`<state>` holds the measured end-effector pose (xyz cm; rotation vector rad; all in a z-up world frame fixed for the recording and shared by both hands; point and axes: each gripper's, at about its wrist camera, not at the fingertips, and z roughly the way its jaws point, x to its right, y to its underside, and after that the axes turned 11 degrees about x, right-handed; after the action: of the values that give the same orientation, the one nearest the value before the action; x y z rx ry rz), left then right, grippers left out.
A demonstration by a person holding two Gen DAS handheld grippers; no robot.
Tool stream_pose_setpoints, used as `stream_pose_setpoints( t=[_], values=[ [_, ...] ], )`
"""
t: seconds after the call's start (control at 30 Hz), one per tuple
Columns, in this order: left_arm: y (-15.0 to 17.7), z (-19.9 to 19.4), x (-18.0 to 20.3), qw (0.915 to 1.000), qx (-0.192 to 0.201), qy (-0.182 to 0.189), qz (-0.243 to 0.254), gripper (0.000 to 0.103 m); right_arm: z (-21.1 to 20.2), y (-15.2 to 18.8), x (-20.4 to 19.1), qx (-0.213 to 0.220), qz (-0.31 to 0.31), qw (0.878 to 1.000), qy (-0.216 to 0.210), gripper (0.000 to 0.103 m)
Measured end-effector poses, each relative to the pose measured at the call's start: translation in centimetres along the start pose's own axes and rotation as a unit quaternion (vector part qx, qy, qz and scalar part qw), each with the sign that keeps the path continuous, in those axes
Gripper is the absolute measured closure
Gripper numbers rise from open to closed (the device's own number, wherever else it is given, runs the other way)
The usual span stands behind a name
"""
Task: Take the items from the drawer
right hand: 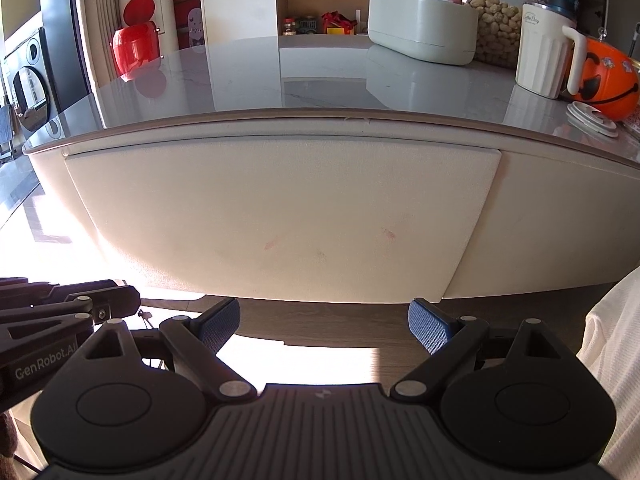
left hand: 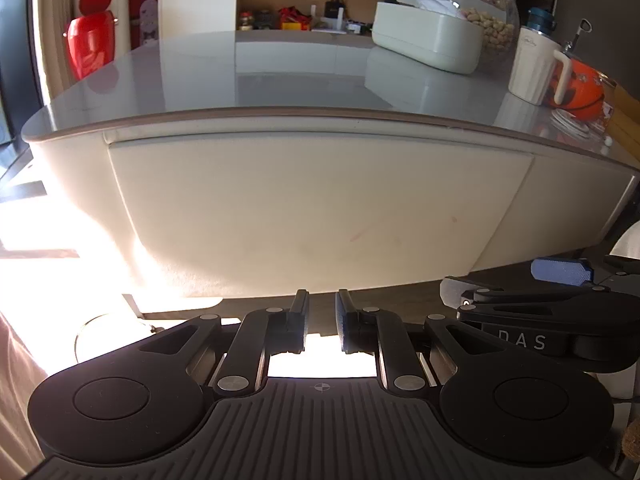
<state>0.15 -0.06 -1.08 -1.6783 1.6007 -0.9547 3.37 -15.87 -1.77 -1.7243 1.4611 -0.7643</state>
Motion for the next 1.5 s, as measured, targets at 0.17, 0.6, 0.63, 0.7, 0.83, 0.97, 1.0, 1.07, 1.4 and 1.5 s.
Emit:
stream_pose_setpoints(
  t=[0.17,0.6,0.63,0.7,0.83,0.97,1.0,1.07,1.4,1.5],
  values=[
    [0.14,0.06,-0.08,1.0000,-0.003,-0.002,0.002,0.087,-0.03,-0.03,-0.07,-0.004,0.001,1.000,0.001,0.011],
    [0.12,0.26,-0.34,0.9999,-0.009,-0.004,0.000,0.087,0.17,0.13,-0.15,-0.008,0.000,1.000,0.002,0.011],
    [0.13,0.25,-0.35,0.9999,-0.009,-0.004,0.000,0.087,0.16,0.15,-0.16,-0.008,0.000,1.000,0.002,0.011],
    [0.14,0.25,-0.37,1.0000,-0.009,-0.004,0.000,0.087,0.16,0.16,-0.17,-0.008,0.000,1.000,0.002,0.011],
    [0.16,0.26,-0.38,0.9999,-0.009,-0.004,0.000,0.087,0.17,0.17,-0.18,-0.008,0.000,1.000,0.002,0.011],
    [0.36,0.29,-0.58,0.9999,-0.009,-0.004,0.000,0.087,0.16,0.19,-0.17,-0.008,0.000,1.000,0.002,0.011],
    [0.38,0.29,-0.59,0.9999,-0.009,-0.004,0.000,0.087,0.16,0.19,-0.17,-0.008,0.000,1.000,0.002,0.011],
    [0.39,0.29,-0.60,0.9999,-0.009,-0.004,0.000,0.087,0.17,0.20,-0.17,-0.007,0.000,1.000,0.002,0.011],
    [0.35,0.29,-0.60,0.9999,-0.010,-0.004,0.000,0.087,0.20,0.22,-0.16,-0.007,0.000,1.000,0.002,0.011],
    [0.34,0.30,-0.60,0.9999,-0.009,-0.004,0.000,0.087,0.20,0.22,-0.15,-0.007,0.000,1.000,0.002,0.011]
  ],
)
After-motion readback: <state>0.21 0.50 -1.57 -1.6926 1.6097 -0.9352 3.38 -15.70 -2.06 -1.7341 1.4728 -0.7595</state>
